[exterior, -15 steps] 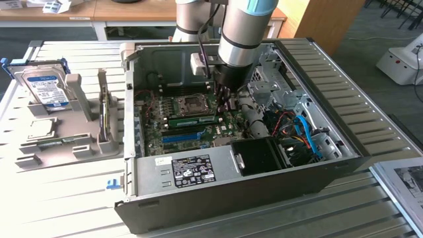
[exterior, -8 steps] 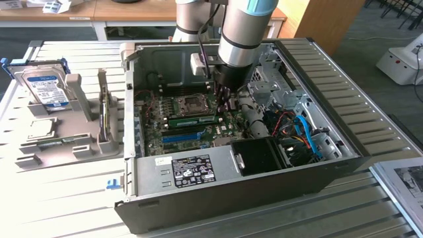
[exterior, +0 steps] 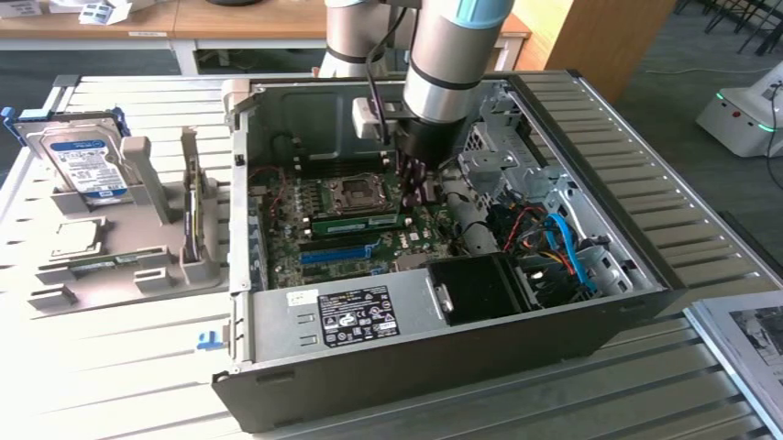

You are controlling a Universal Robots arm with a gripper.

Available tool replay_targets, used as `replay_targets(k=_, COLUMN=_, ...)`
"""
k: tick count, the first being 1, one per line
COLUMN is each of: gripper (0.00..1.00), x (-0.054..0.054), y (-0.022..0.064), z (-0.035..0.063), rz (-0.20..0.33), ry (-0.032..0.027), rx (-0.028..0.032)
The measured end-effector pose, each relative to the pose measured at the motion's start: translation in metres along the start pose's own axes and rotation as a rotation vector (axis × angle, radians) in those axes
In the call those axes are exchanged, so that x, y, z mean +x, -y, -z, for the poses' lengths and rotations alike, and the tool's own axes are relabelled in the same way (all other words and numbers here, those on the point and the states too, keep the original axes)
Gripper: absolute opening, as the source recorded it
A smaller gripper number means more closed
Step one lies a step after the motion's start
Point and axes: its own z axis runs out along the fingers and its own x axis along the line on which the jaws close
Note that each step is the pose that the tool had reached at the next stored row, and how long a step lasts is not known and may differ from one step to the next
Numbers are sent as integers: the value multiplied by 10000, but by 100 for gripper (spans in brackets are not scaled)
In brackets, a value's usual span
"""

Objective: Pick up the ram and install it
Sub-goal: 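Press down the ram until it locks into place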

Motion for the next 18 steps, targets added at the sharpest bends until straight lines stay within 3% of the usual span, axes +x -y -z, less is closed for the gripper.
replay_targets(k=18, gripper=10, x=-26, y=1, z=-33, rz=0, ry=-2, rx=-1)
